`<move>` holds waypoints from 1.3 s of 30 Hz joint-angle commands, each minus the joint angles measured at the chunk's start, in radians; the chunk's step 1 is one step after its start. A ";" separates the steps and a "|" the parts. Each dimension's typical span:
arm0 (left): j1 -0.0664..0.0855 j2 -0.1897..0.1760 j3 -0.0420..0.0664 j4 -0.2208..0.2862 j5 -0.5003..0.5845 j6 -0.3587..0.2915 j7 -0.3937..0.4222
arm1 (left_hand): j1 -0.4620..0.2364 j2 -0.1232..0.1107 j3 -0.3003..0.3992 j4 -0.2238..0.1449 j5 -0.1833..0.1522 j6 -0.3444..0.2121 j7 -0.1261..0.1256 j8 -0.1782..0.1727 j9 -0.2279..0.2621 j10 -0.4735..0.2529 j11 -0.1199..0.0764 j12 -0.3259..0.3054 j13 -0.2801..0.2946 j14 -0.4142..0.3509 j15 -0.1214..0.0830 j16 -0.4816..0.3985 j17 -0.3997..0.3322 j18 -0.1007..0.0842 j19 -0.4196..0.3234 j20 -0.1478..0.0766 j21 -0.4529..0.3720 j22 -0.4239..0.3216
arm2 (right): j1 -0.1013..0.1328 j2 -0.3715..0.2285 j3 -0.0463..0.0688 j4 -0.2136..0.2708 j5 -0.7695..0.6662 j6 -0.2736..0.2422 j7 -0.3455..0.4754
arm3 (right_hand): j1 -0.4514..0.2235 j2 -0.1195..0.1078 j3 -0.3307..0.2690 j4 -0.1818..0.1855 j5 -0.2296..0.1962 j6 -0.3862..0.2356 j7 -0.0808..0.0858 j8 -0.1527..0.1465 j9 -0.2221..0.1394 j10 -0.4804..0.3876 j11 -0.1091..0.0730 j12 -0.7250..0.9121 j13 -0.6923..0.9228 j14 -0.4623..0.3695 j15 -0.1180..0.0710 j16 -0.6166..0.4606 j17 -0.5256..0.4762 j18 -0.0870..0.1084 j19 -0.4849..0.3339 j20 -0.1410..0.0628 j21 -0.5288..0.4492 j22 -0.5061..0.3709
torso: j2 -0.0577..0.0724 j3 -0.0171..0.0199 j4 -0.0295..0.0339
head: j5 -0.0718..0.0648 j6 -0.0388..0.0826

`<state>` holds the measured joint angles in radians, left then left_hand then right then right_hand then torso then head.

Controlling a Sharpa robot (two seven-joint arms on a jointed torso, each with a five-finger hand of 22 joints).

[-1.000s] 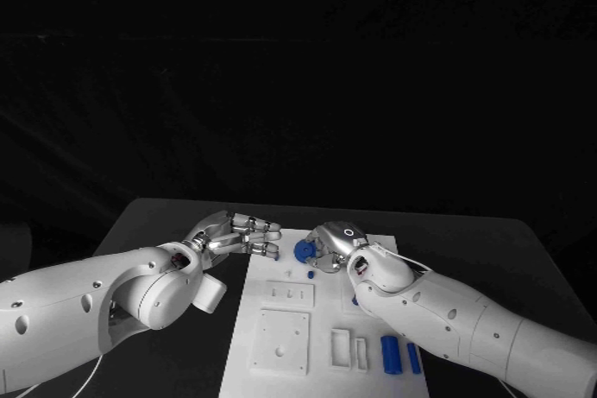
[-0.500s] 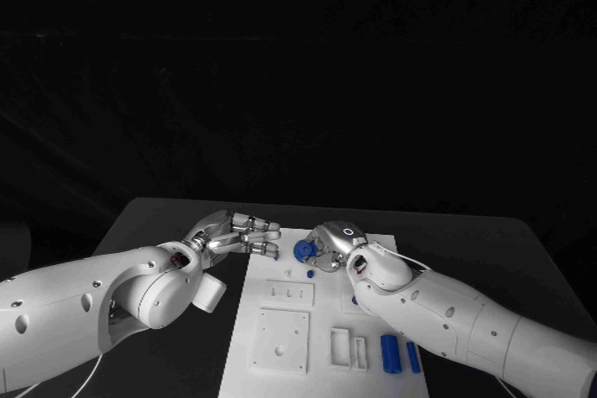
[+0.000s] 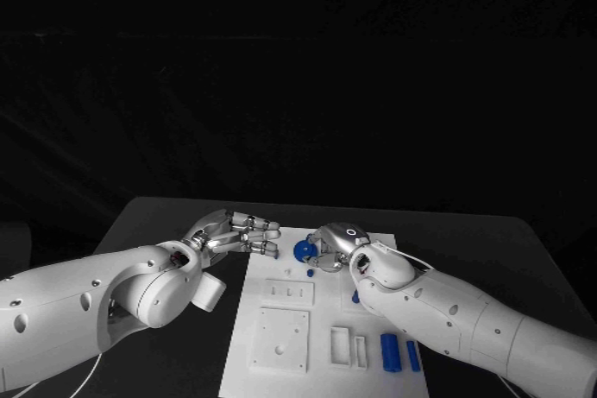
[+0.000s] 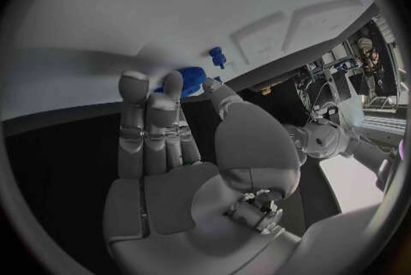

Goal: Assemble the parts on the task board

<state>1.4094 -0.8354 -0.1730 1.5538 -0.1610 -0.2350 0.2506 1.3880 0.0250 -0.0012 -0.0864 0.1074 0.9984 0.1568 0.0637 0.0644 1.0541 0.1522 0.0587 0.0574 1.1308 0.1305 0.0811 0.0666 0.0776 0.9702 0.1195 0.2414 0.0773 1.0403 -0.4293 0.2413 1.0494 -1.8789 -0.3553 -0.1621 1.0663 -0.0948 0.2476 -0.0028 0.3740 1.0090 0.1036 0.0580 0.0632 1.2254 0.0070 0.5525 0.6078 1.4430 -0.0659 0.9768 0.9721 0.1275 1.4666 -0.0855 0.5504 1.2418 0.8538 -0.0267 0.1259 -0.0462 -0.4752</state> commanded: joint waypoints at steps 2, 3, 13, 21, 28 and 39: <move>0.004 -0.001 0.000 0.004 -0.003 0.011 0.004 | -0.004 -0.007 -0.001 0.003 0.005 -0.005 -0.001 -0.002 0.000 -0.006 0.000 0.000 0.002 -0.003 0.001 -0.004 -0.001 0.001 -0.004 -0.001 0.002 -0.001 | -0.003 -0.006 -0.002 0.009 0.009 0.027 0.005 | -0.014 -0.002 0.017 -0.002 0.011 0.014 -0.001 0.004 -0.001 -0.018 -0.010 0.013 0.014 -0.001 -0.010 -0.002 -0.005 -0.011 0.047 -0.010 0.006 0.000 | 0.000 0.0008 0.0002 | -0.001 -0.002; 0.004 -0.001 0.000 0.004 -0.003 0.011 0.004 | -0.004 -0.007 -0.001 0.003 0.005 -0.005 -0.001 -0.002 0.000 -0.006 0.000 0.000 0.002 -0.003 0.001 -0.004 -0.001 0.001 -0.004 -0.001 0.002 -0.001 | -0.003 -0.008 -0.002 0.011 0.009 0.026 0.005 | -0.016 -0.002 0.022 -0.004 0.013 0.015 -0.001 0.004 -0.001 -0.019 -0.010 0.016 0.017 -0.001 -0.010 -0.002 -0.007 -0.012 0.047 -0.010 0.008 0.000 | 0.000 0.0007 0.0005 | -0.001 -0.002; 0.004 -0.006 0.000 0.004 -0.005 0.010 0.005 | -0.004 -0.007 -0.001 0.003 0.005 -0.005 -0.001 -0.002 0.000 -0.006 0.000 0.000 0.002 -0.003 0.001 -0.004 -0.001 0.001 -0.004 -0.001 0.002 -0.001 | -0.005 -0.036 -0.002 0.027 0.012 0.013 0.005 | -0.024 -0.006 0.040 -0.010 0.031 0.018 -0.002 0.004 -0.001 -0.023 -0.012 0.032 0.032 -0.001 -0.011 -0.001 -0.011 -0.012 0.047 -0.011 0.011 0.000 | 0.000 0.0003 -0.0002 | -0.002 -0.004; 0.004 -0.010 0.000 0.003 -0.007 0.009 0.006 | -0.004 -0.007 -0.001 0.003 0.005 -0.005 -0.001 -0.002 0.000 -0.006 0.000 0.000 0.002 -0.003 0.001 -0.004 -0.001 0.001 -0.004 -0.001 0.002 -0.001 | -0.008 -0.078 0.004 0.063 0.052 -0.075 0.021 | -0.003 -0.021 0.065 -0.035 0.021 0.018 -0.001 0.004 -0.001 -0.022 -0.014 0.057 0.052 -0.002 -0.013 -0.004 -0.018 -0.013 0.048 -0.012 0.022 0.003 | -0.001 -0.0002 0.0000 | -0.006 0.001; 0.004 -0.018 0.000 0.004 -0.007 0.007 0.008 | -0.002 -0.008 0.001 0.003 0.007 -0.006 -0.001 -0.001 0.000 -0.006 0.000 0.000 0.002 -0.003 0.001 -0.004 -0.001 0.001 -0.004 -0.001 0.002 -0.001 | -0.008 -0.155 0.034 0.135 0.162 -0.109 0.051 | 0.061 -0.025 0.008 -0.079 -0.023 0.024 0.000 0.004 -0.001 -0.030 -0.015 0.112 0.086 -0.003 -0.013 0.001 -0.016 -0.014 0.047 -0.012 0.039 0.012 | -0.002 0.0008 -0.0040 | -0.012 0.005; 0.004 -0.029 0.000 -0.005 -0.008 -0.004 0.025 | 0.004 -0.003 0.006 -0.002 0.011 0.003 -0.004 -0.001 0.000 0.018 -0.008 0.001 0.002 0.012 -0.006 0.003 0.000 0.000 0.002 -0.006 0.007 0.000 | -0.008 -0.306 0.077 0.156 0.373 -0.012 0.189 | 0.174 -0.002 -0.037 -0.187 -0.079 0.052 0.000 0.004 -0.001 -0.050 -0.016 0.195 0.165 -0.006 -0.011 0.022 0.013 -0.021 0.043 -0.011 0.050 0.034 | -0.009 0.0097 -0.0242 | -0.030 0.008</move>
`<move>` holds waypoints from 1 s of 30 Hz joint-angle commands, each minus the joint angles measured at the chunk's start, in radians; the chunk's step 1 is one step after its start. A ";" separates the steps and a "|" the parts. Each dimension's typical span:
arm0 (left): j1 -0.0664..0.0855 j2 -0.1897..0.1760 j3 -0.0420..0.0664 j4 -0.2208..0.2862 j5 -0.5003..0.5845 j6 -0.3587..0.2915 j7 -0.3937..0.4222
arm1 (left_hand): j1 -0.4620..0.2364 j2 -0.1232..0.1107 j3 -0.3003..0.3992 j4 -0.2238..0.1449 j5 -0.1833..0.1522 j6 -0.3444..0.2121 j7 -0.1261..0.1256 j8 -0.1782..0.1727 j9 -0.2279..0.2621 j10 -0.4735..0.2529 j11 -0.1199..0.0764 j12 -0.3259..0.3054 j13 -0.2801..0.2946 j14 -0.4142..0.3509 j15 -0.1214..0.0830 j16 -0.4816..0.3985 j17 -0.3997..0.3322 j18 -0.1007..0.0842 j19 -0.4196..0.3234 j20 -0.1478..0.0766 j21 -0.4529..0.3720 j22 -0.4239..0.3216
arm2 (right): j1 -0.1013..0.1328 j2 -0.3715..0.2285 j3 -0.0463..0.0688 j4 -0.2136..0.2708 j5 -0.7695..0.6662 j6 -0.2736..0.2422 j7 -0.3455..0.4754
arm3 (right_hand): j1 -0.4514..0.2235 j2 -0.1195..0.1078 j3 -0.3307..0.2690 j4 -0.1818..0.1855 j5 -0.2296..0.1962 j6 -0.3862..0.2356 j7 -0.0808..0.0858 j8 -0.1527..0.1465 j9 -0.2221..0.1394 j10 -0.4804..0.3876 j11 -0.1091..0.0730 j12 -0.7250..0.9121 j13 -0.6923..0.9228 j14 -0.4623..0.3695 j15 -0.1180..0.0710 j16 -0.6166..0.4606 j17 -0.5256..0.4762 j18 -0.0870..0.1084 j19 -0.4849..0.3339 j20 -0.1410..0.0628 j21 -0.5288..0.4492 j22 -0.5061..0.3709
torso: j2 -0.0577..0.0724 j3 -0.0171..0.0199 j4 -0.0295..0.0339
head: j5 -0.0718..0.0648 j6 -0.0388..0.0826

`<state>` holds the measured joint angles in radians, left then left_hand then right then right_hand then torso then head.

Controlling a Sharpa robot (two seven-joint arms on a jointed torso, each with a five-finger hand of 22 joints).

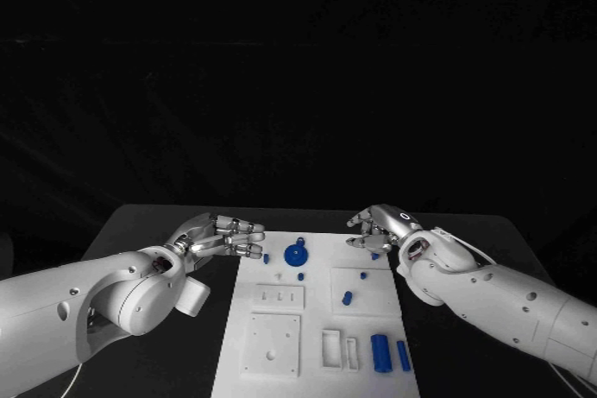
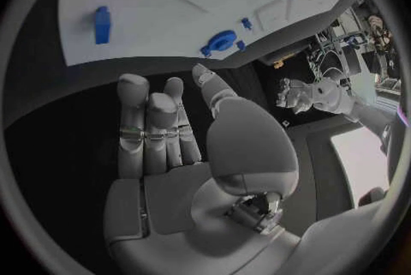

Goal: Assemble the parts on the task board

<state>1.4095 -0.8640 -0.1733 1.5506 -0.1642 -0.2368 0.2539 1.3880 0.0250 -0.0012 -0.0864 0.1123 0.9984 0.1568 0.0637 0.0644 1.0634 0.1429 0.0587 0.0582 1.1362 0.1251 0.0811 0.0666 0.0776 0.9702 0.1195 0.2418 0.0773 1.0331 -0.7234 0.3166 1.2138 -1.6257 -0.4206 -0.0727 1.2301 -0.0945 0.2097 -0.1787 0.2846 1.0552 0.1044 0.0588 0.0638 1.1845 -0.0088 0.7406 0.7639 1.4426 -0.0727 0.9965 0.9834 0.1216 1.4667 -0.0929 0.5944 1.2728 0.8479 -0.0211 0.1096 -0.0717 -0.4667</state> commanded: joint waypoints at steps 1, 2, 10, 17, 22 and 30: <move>0.004 -0.001 0.001 -0.003 -0.005 -0.002 0.023 | 0.004 -0.002 0.006 -0.002 0.007 0.004 -0.004 -0.001 0.000 0.011 0.000 0.001 0.001 0.008 -0.001 0.004 0.000 0.000 0.003 -0.007 0.007 0.001 | -0.001 -0.022 0.003 -0.017 0.132 0.062 0.116 | 0.012 0.000 0.002 -0.022 0.016 0.006 -0.001 0.003 -0.001 -0.012 0.000 0.014 0.017 -0.005 -0.004 0.002 0.003 -0.017 0.042 -0.003 0.007 0.007 | -0.004 0.0054 -0.0092 | -0.007 -0.001; 0.004 -0.001 0.001 -0.005 -0.005 -0.002 0.024 | 0.004 -0.002 0.006 -0.002 0.007 0.004 -0.004 -0.001 0.000 0.012 0.000 0.001 0.001 0.009 -0.001 0.004 0.000 0.000 0.004 -0.007 0.007 0.001 | -0.001 -0.028 0.003 -0.026 0.144 0.069 0.130 | 0.018 -0.001 0.004 -0.032 0.022 0.010 0.000 0.003 -0.001 -0.011 0.000 0.019 0.023 -0.005 -0.005 0.003 0.004 -0.019 0.042 -0.004 0.008 0.009 | -0.005 0.0063 -0.0099 | -0.008 -0.002; 0.003 -0.001 0.001 -0.019 -0.006 0.001 0.029 | 0.004 0.001 0.008 -0.005 0.008 0.006 -0.005 -0.001 0.000 0.026 -0.004 0.001 0.001 0.015 -0.005 0.006 -0.001 -0.004 0.005 -0.012 0.010 0.001 | -0.001 -0.057 0.006 -0.106 0.214 0.127 0.219 | 0.019 0.012 -0.044 -0.065 0.040 0.004 -0.001 0.004 -0.001 -0.018 0.001 0.035 0.057 -0.005 -0.003 0.005 0.013 -0.023 0.041 -0.003 0.009 0.033 | -0.006 0.0170 -0.0150 | -0.016 -0.004; 0.003 0.001 0.000 -0.030 -0.006 0.006 0.029 | 0.004 0.001 0.008 -0.005 0.008 0.006 -0.005 -0.001 0.000 0.026 -0.004 0.001 0.001 0.015 -0.005 0.006 -0.001 -0.004 0.005 -0.012 0.010 0.001 | -0.001 -0.050 0.007 -0.162 0.231 0.168 0.253 | 0.035 0.013 -0.084 -0.073 0.046 -0.025 -0.004 0.003 -0.001 -0.022 -0.002 0.029 0.064 -0.010 -0.005 -0.004 0.008 -0.027 0.039 -0.005 -0.010 0.045 | -0.005 0.0127 -0.0119 | -0.023 -0.007; 0.003 0.003 0.000 -0.035 -0.006 0.009 0.028 | 0.002 0.001 0.009 -0.008 0.007 0.005 -0.005 -0.002 0.000 0.024 -0.004 0.000 0.001 0.014 -0.005 0.005 -0.001 -0.007 0.004 -0.013 0.011 0.001 | -0.001 -0.039 0.007 -0.190 0.240 0.187 0.267 | 0.044 0.007 -0.105 -0.062 0.049 -0.044 -0.002 0.003 -0.001 -0.027 -0.001 0.026 0.065 -0.013 -0.004 -0.009 0.006 -0.026 0.039 -0.005 -0.026 0.050 | -0.005 0.0111 -0.0100 | -0.025 -0.011; 0.003 0.005 0.000 -0.040 -0.006 0.014 0.026 | 0.001 0.001 0.009 -0.009 0.007 0.004 -0.005 -0.001 0.000 0.022 -0.003 0.000 0.001 0.013 -0.004 0.005 -0.001 -0.007 0.004 -0.013 0.011 0.000 | -0.007 -0.019 0.007 -0.216 0.247 0.209 0.278 | 0.064 0.000 -0.118 -0.040 0.047 -0.057 -0.002 0.003 -0.001 -0.029 0.000 0.026 0.065 -0.014 -0.003 -0.010 0.006 -0.022 0.042 -0.002 -0.044 0.065 | -0.005 0.0091 -0.0111 | -0.022 -0.015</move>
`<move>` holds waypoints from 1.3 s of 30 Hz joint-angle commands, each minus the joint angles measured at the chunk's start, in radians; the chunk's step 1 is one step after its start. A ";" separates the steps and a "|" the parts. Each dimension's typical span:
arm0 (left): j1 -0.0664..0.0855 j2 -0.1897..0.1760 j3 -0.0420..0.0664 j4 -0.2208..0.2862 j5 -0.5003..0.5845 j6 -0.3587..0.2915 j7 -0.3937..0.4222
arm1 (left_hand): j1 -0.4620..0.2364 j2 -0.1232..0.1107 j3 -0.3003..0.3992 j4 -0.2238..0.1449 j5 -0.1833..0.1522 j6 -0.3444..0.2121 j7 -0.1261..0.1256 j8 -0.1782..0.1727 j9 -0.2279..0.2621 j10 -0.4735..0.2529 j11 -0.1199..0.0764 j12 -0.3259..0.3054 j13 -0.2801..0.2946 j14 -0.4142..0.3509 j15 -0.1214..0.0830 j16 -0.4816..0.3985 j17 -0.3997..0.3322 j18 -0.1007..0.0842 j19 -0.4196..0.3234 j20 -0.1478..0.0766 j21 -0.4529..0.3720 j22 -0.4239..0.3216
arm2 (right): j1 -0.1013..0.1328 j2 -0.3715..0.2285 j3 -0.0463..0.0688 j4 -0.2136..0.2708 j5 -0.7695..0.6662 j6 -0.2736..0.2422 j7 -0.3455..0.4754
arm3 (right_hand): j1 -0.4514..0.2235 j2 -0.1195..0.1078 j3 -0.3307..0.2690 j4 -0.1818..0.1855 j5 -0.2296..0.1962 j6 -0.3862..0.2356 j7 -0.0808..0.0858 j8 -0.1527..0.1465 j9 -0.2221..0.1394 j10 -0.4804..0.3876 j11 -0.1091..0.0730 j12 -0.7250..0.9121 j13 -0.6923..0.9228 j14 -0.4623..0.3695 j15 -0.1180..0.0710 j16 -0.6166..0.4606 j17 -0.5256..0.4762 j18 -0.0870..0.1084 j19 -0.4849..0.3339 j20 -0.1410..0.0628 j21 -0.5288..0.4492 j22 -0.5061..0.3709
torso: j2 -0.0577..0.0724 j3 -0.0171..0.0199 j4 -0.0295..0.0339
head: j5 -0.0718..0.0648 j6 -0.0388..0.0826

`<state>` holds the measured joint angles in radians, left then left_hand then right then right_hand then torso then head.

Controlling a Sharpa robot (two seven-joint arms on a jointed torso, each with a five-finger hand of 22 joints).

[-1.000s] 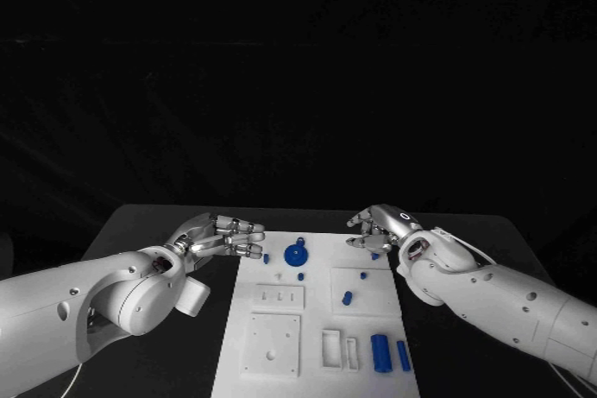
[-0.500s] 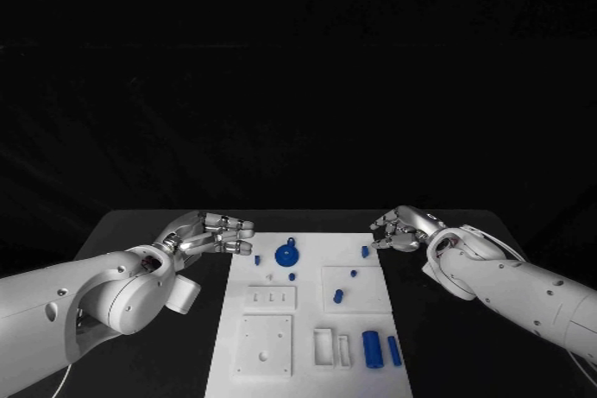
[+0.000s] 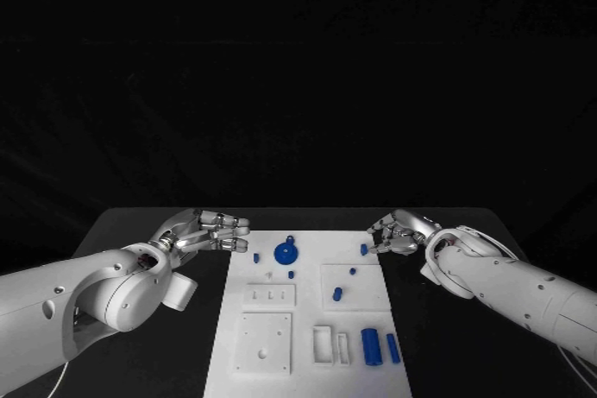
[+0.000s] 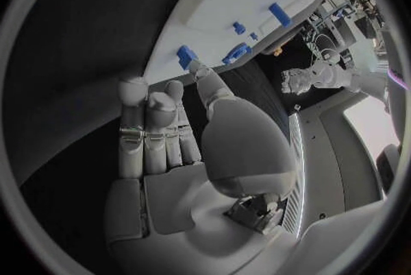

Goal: Assemble the parts on the task board

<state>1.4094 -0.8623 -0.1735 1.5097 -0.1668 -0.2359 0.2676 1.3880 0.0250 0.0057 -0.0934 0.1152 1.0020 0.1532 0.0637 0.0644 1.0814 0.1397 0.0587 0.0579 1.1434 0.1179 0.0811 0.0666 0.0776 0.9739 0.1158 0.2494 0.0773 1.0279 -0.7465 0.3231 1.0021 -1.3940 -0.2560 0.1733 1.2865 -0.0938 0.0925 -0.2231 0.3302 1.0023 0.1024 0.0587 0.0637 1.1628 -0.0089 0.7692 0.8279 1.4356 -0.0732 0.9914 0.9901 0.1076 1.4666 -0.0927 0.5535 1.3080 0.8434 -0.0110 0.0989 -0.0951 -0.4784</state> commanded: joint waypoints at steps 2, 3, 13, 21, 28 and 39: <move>0.003 0.003 0.001 0.000 -0.003 0.015 0.012 | 0.001 0.001 0.002 -0.002 0.004 0.000 -0.001 -0.001 0.000 0.001 0.001 0.000 0.001 0.005 0.004 0.004 -0.001 -0.007 -0.001 -0.009 0.004 0.000 | -0.004 0.010 0.000 -0.011 0.015 0.050 0.033 | 0.008 0.001 0.002 0.003 0.002 -0.004 0.000 0.003 -0.001 -0.009 0.000 -0.003 0.002 -0.008 -0.002 -0.006 -0.002 -0.009 0.042 -0.003 -0.003 0.031 | -0.001 -0.0017 -0.0003 | 0.002 -0.005; 0.003 0.003 0.001 0.000 -0.003 0.015 0.012 | 0.001 0.001 0.002 -0.002 0.004 0.000 -0.001 -0.001 0.000 0.001 0.001 0.000 0.001 0.005 0.004 0.004 -0.001 -0.007 -0.001 -0.009 0.004 0.000 | -0.005 0.013 0.000 -0.015 0.015 0.053 0.033 | 0.008 0.002 0.003 0.002 0.003 -0.001 0.001 0.004 -0.001 -0.009 0.000 -0.002 0.002 -0.007 -0.002 -0.004 0.000 -0.009 0.042 -0.003 -0.005 0.032 | -0.001 -0.0019 -0.0005 | 0.002 -0.005; 0.003 0.003 0.000 -0.001 -0.004 0.017 0.009 | 0.001 0.001 0.002 -0.002 0.004 0.000 -0.001 -0.001 0.000 0.001 0.001 0.000 0.001 0.005 0.004 0.004 -0.001 -0.007 -0.001 -0.009 0.004 0.000 | -0.016 0.030 0.000 -0.036 0.011 0.076 0.031 | 0.003 0.004 0.013 -0.008 0.014 0.004 0.002 0.004 -0.001 -0.013 0.002 -0.001 0.002 -0.009 -0.002 0.001 0.006 -0.008 0.042 -0.002 -0.012 0.041 | -0.001 -0.0016 -0.0014 | 0.004 -0.010; 0.003 0.002 0.000 0.000 -0.006 0.018 0.009 | 0.002 0.001 0.002 -0.004 0.004 -0.001 0.000 -0.001 0.000 -0.002 0.002 0.000 0.001 0.004 0.004 0.004 -0.001 -0.006 -0.002 -0.008 0.004 0.000 | -0.022 0.042 0.000 -0.048 0.010 0.072 0.029 | -0.005 0.015 0.021 -0.009 0.008 0.011 0.002 0.003 -0.001 -0.013 0.001 0.003 0.004 -0.007 -0.002 0.006 0.011 -0.006 0.044 -0.002 -0.012 0.045 | -0.002 -0.0005 -0.0029 | 0.003 -0.012; 0.003 0.002 0.000 0.002 -0.007 0.021 0.007 | 0.002 0.001 0.002 -0.004 0.004 -0.001 0.000 -0.001 0.000 -0.002 0.002 0.000 0.001 0.004 0.004 0.004 -0.001 -0.006 -0.002 -0.008 0.004 0.000 | -0.025 0.061 0.000 -0.069 0.021 0.050 0.029 | -0.046 0.048 0.080 0.005 -0.064 0.019 0.005 0.003 -0.001 -0.017 0.003 0.016 0.013 -0.005 0.000 0.010 0.017 0.000 0.047 0.001 -0.012 0.051 | -0.002 -0.0008 -0.0013 | 0.001 -0.013; 0.003 0.003 0.000 0.002 -0.009 0.023 0.006 | 0.002 0.001 0.002 -0.004 0.004 -0.001 0.000 -0.001 0.000 -0.002 0.002 0.000 0.001 0.004 0.004 0.004 -0.001 -0.006 -0.002 -0.008 0.004 0.000 | -0.029 0.080 0.000 -0.090 0.034 0.032 0.024 | -0.065 0.055 0.141 0.016 -0.095 0.039 0.002 0.003 -0.001 -0.017 0.001 0.022 0.016 -0.003 -0.002 0.013 0.021 0.000 0.048 0.000 -0.010 0.051 | -0.003 -0.0008 -0.0026 | 0.002 -0.014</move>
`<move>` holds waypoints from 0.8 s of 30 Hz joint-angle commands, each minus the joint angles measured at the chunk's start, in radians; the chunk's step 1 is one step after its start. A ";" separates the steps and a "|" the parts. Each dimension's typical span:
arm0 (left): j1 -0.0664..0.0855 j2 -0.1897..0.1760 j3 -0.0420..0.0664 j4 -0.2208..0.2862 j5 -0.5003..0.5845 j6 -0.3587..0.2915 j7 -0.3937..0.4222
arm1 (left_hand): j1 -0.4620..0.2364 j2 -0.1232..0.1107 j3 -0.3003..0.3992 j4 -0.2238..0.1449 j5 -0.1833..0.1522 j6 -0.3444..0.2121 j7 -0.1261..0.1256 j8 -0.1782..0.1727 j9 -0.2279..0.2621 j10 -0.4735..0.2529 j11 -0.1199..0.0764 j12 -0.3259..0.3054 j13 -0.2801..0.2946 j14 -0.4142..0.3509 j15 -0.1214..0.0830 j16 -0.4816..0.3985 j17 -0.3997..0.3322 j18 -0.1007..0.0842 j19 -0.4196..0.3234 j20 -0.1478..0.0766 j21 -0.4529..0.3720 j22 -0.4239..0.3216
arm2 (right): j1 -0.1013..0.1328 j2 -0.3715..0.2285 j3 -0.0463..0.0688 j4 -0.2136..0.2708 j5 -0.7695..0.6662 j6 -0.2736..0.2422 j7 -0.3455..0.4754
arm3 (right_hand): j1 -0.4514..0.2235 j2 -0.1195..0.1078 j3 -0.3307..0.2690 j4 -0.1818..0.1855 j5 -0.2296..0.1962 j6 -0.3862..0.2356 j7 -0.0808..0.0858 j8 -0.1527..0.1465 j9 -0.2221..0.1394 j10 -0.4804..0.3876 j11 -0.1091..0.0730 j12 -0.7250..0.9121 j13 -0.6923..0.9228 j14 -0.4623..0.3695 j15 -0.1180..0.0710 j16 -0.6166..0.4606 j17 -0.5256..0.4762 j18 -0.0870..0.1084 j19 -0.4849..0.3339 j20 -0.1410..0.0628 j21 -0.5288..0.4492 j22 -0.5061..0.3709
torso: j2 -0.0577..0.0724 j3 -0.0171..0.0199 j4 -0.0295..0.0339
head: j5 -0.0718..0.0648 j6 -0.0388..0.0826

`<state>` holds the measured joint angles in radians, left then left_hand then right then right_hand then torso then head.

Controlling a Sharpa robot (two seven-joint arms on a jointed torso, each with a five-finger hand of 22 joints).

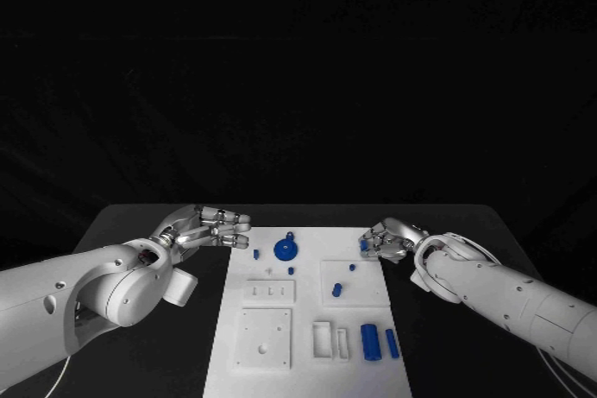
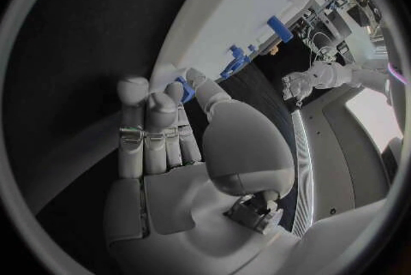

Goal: Assemble the parts on the task board

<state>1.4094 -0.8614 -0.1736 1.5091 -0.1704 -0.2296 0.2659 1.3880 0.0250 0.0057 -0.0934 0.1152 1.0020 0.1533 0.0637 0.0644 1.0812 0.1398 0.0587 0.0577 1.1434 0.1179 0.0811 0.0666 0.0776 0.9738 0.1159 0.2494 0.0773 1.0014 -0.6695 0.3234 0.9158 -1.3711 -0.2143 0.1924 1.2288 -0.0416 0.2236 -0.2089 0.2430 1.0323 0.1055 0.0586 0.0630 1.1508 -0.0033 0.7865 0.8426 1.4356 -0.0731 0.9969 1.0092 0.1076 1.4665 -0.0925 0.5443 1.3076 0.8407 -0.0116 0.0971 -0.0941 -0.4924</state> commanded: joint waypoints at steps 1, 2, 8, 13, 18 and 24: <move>0.003 0.002 0.001 0.003 -0.005 0.017 0.008 | 0.002 0.001 0.002 -0.004 0.004 -0.001 -0.001 -0.001 0.000 -0.001 0.002 0.000 0.001 0.004 0.004 0.004 -0.001 -0.006 -0.002 -0.008 0.004 0.000 | -0.002 0.004 0.000 -0.005 0.011 -0.010 0.004 | -0.007 0.003 0.012 0.001 -0.009 0.010 -0.002 0.003 -0.001 -0.005 -0.005 0.005 0.002 -0.003 -0.002 0.007 0.002 0.000 0.048 -0.001 0.000 0.052 | -0.001 -0.0002 -0.0007 | 0.001 0.000; 0.003 0.002 0.001 0.003 -0.005 0.017 0.007 | 0.002 0.001 0.002 -0.004 0.004 -0.001 -0.001 -0.001 0.000 -0.001 0.002 0.000 0.001 0.004 0.004 0.004 -0.001 -0.006 -0.002 -0.008 0.004 0.000 | -0.003 0.005 0.000 -0.006 0.012 -0.012 0.004 | -0.009 0.005 0.025 0.002 -0.020 0.016 -0.002 0.003 -0.001 -0.005 -0.005 0.007 0.003 -0.003 -0.002 0.006 0.001 0.000 0.048 -0.001 0.002 0.052 | -0.001 -0.0003 -0.0007 | 0.000 0.000; 0.003 0.001 0.001 0.003 -0.005 0.019 0.006 | 0.001 0.002 0.001 -0.004 0.004 -0.002 0.000 -0.001 0.000 -0.003 0.002 0.000 0.001 0.004 0.004 0.004 -0.001 -0.006 -0.002 -0.008 0.005 0.000 | -0.004 0.007 0.000 -0.013 0.013 -0.018 0.002 | -0.013 0.010 0.073 0.005 -0.060 0.042 -0.005 0.003 -0.001 -0.006 -0.006 0.010 0.007 -0.002 -0.003 0.008 0.004 0.000 0.048 -0.002 0.005 0.053 | -0.001 -0.0002 -0.0012 | 0.000 -0.001; 0.003 0.001 0.001 0.003 -0.006 0.019 0.005 | 0.001 0.002 0.001 -0.004 0.004 -0.002 0.000 -0.001 0.000 -0.003 0.002 0.000 0.001 0.004 0.004 0.004 -0.001 -0.006 -0.002 -0.008 0.005 0.000 | -0.005 0.007 0.000 -0.014 0.013 -0.024 0.000 | -0.012 0.014 0.108 0.007 -0.098 0.069 -0.009 0.003 0.000 -0.007 -0.006 0.012 0.009 -0.003 -0.003 0.004 0.001 0.000 0.047 -0.002 0.005 0.052 | -0.001 -0.0002 -0.0006 | -0.001 -0.001; 0.003 0.001 0.001 0.003 -0.006 0.019 0.004 | 0.001 0.002 0.001 -0.004 0.004 -0.002 0.000 -0.001 0.000 -0.003 0.002 0.000 0.001 0.004 0.004 0.004 -0.001 -0.006 -0.002 -0.008 0.005 0.000 | -0.006 0.007 0.000 -0.014 0.013 -0.030 -0.001 | -0.005 0.022 0.147 0.007 -0.147 0.100 -0.018 0.003 0.000 -0.008 -0.011 0.013 0.011 -0.002 -0.006 0.005 0.002 -0.002 0.048 -0.004 0.006 0.053 | -0.001 -0.0002 0.0000 | -0.003 0.000; 0.003 0.001 0.001 0.003 -0.008 0.016 0.002 | 0.002 0.004 0.002 -0.003 0.003 -0.001 -0.001 -0.001 0.000 -0.001 0.002 0.000 0.001 0.005 0.004 0.005 -0.001 -0.006 -0.002 -0.008 0.006 0.000 | -0.007 0.008 0.000 -0.008 0.012 -0.046 0.004 | -0.003 0.023 0.159 0.008 -0.163 0.148 -0.031 0.004 0.003 -0.004 -0.018 0.015 0.013 -0.001 -0.011 0.008 0.006 -0.006 0.048 -0.009 0.011 0.054 | -0.001 0.0008 -0.0020 | -0.002 0.001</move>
<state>1.4094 -0.8618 -0.1736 1.5095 -0.1731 -0.2260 0.2637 1.3880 0.0250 0.0057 -0.0934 0.1152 1.0020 0.1533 0.0637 0.0644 1.0812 0.1398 0.0587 0.0576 1.1434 0.1179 0.0812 0.0666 0.0776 0.9738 0.1159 0.2493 0.0773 0.9966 -0.6628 0.3240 0.9044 -1.3588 -0.2503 0.1915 1.2221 -0.0289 0.3784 -0.2030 0.0843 1.1663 0.0798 0.0592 0.0613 1.1476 -0.0150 0.7977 0.8538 1.4328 -0.0774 1.0006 1.0135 0.1077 1.4665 -0.0925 0.5523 1.3074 0.8399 -0.0117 0.0964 -0.0967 -0.4922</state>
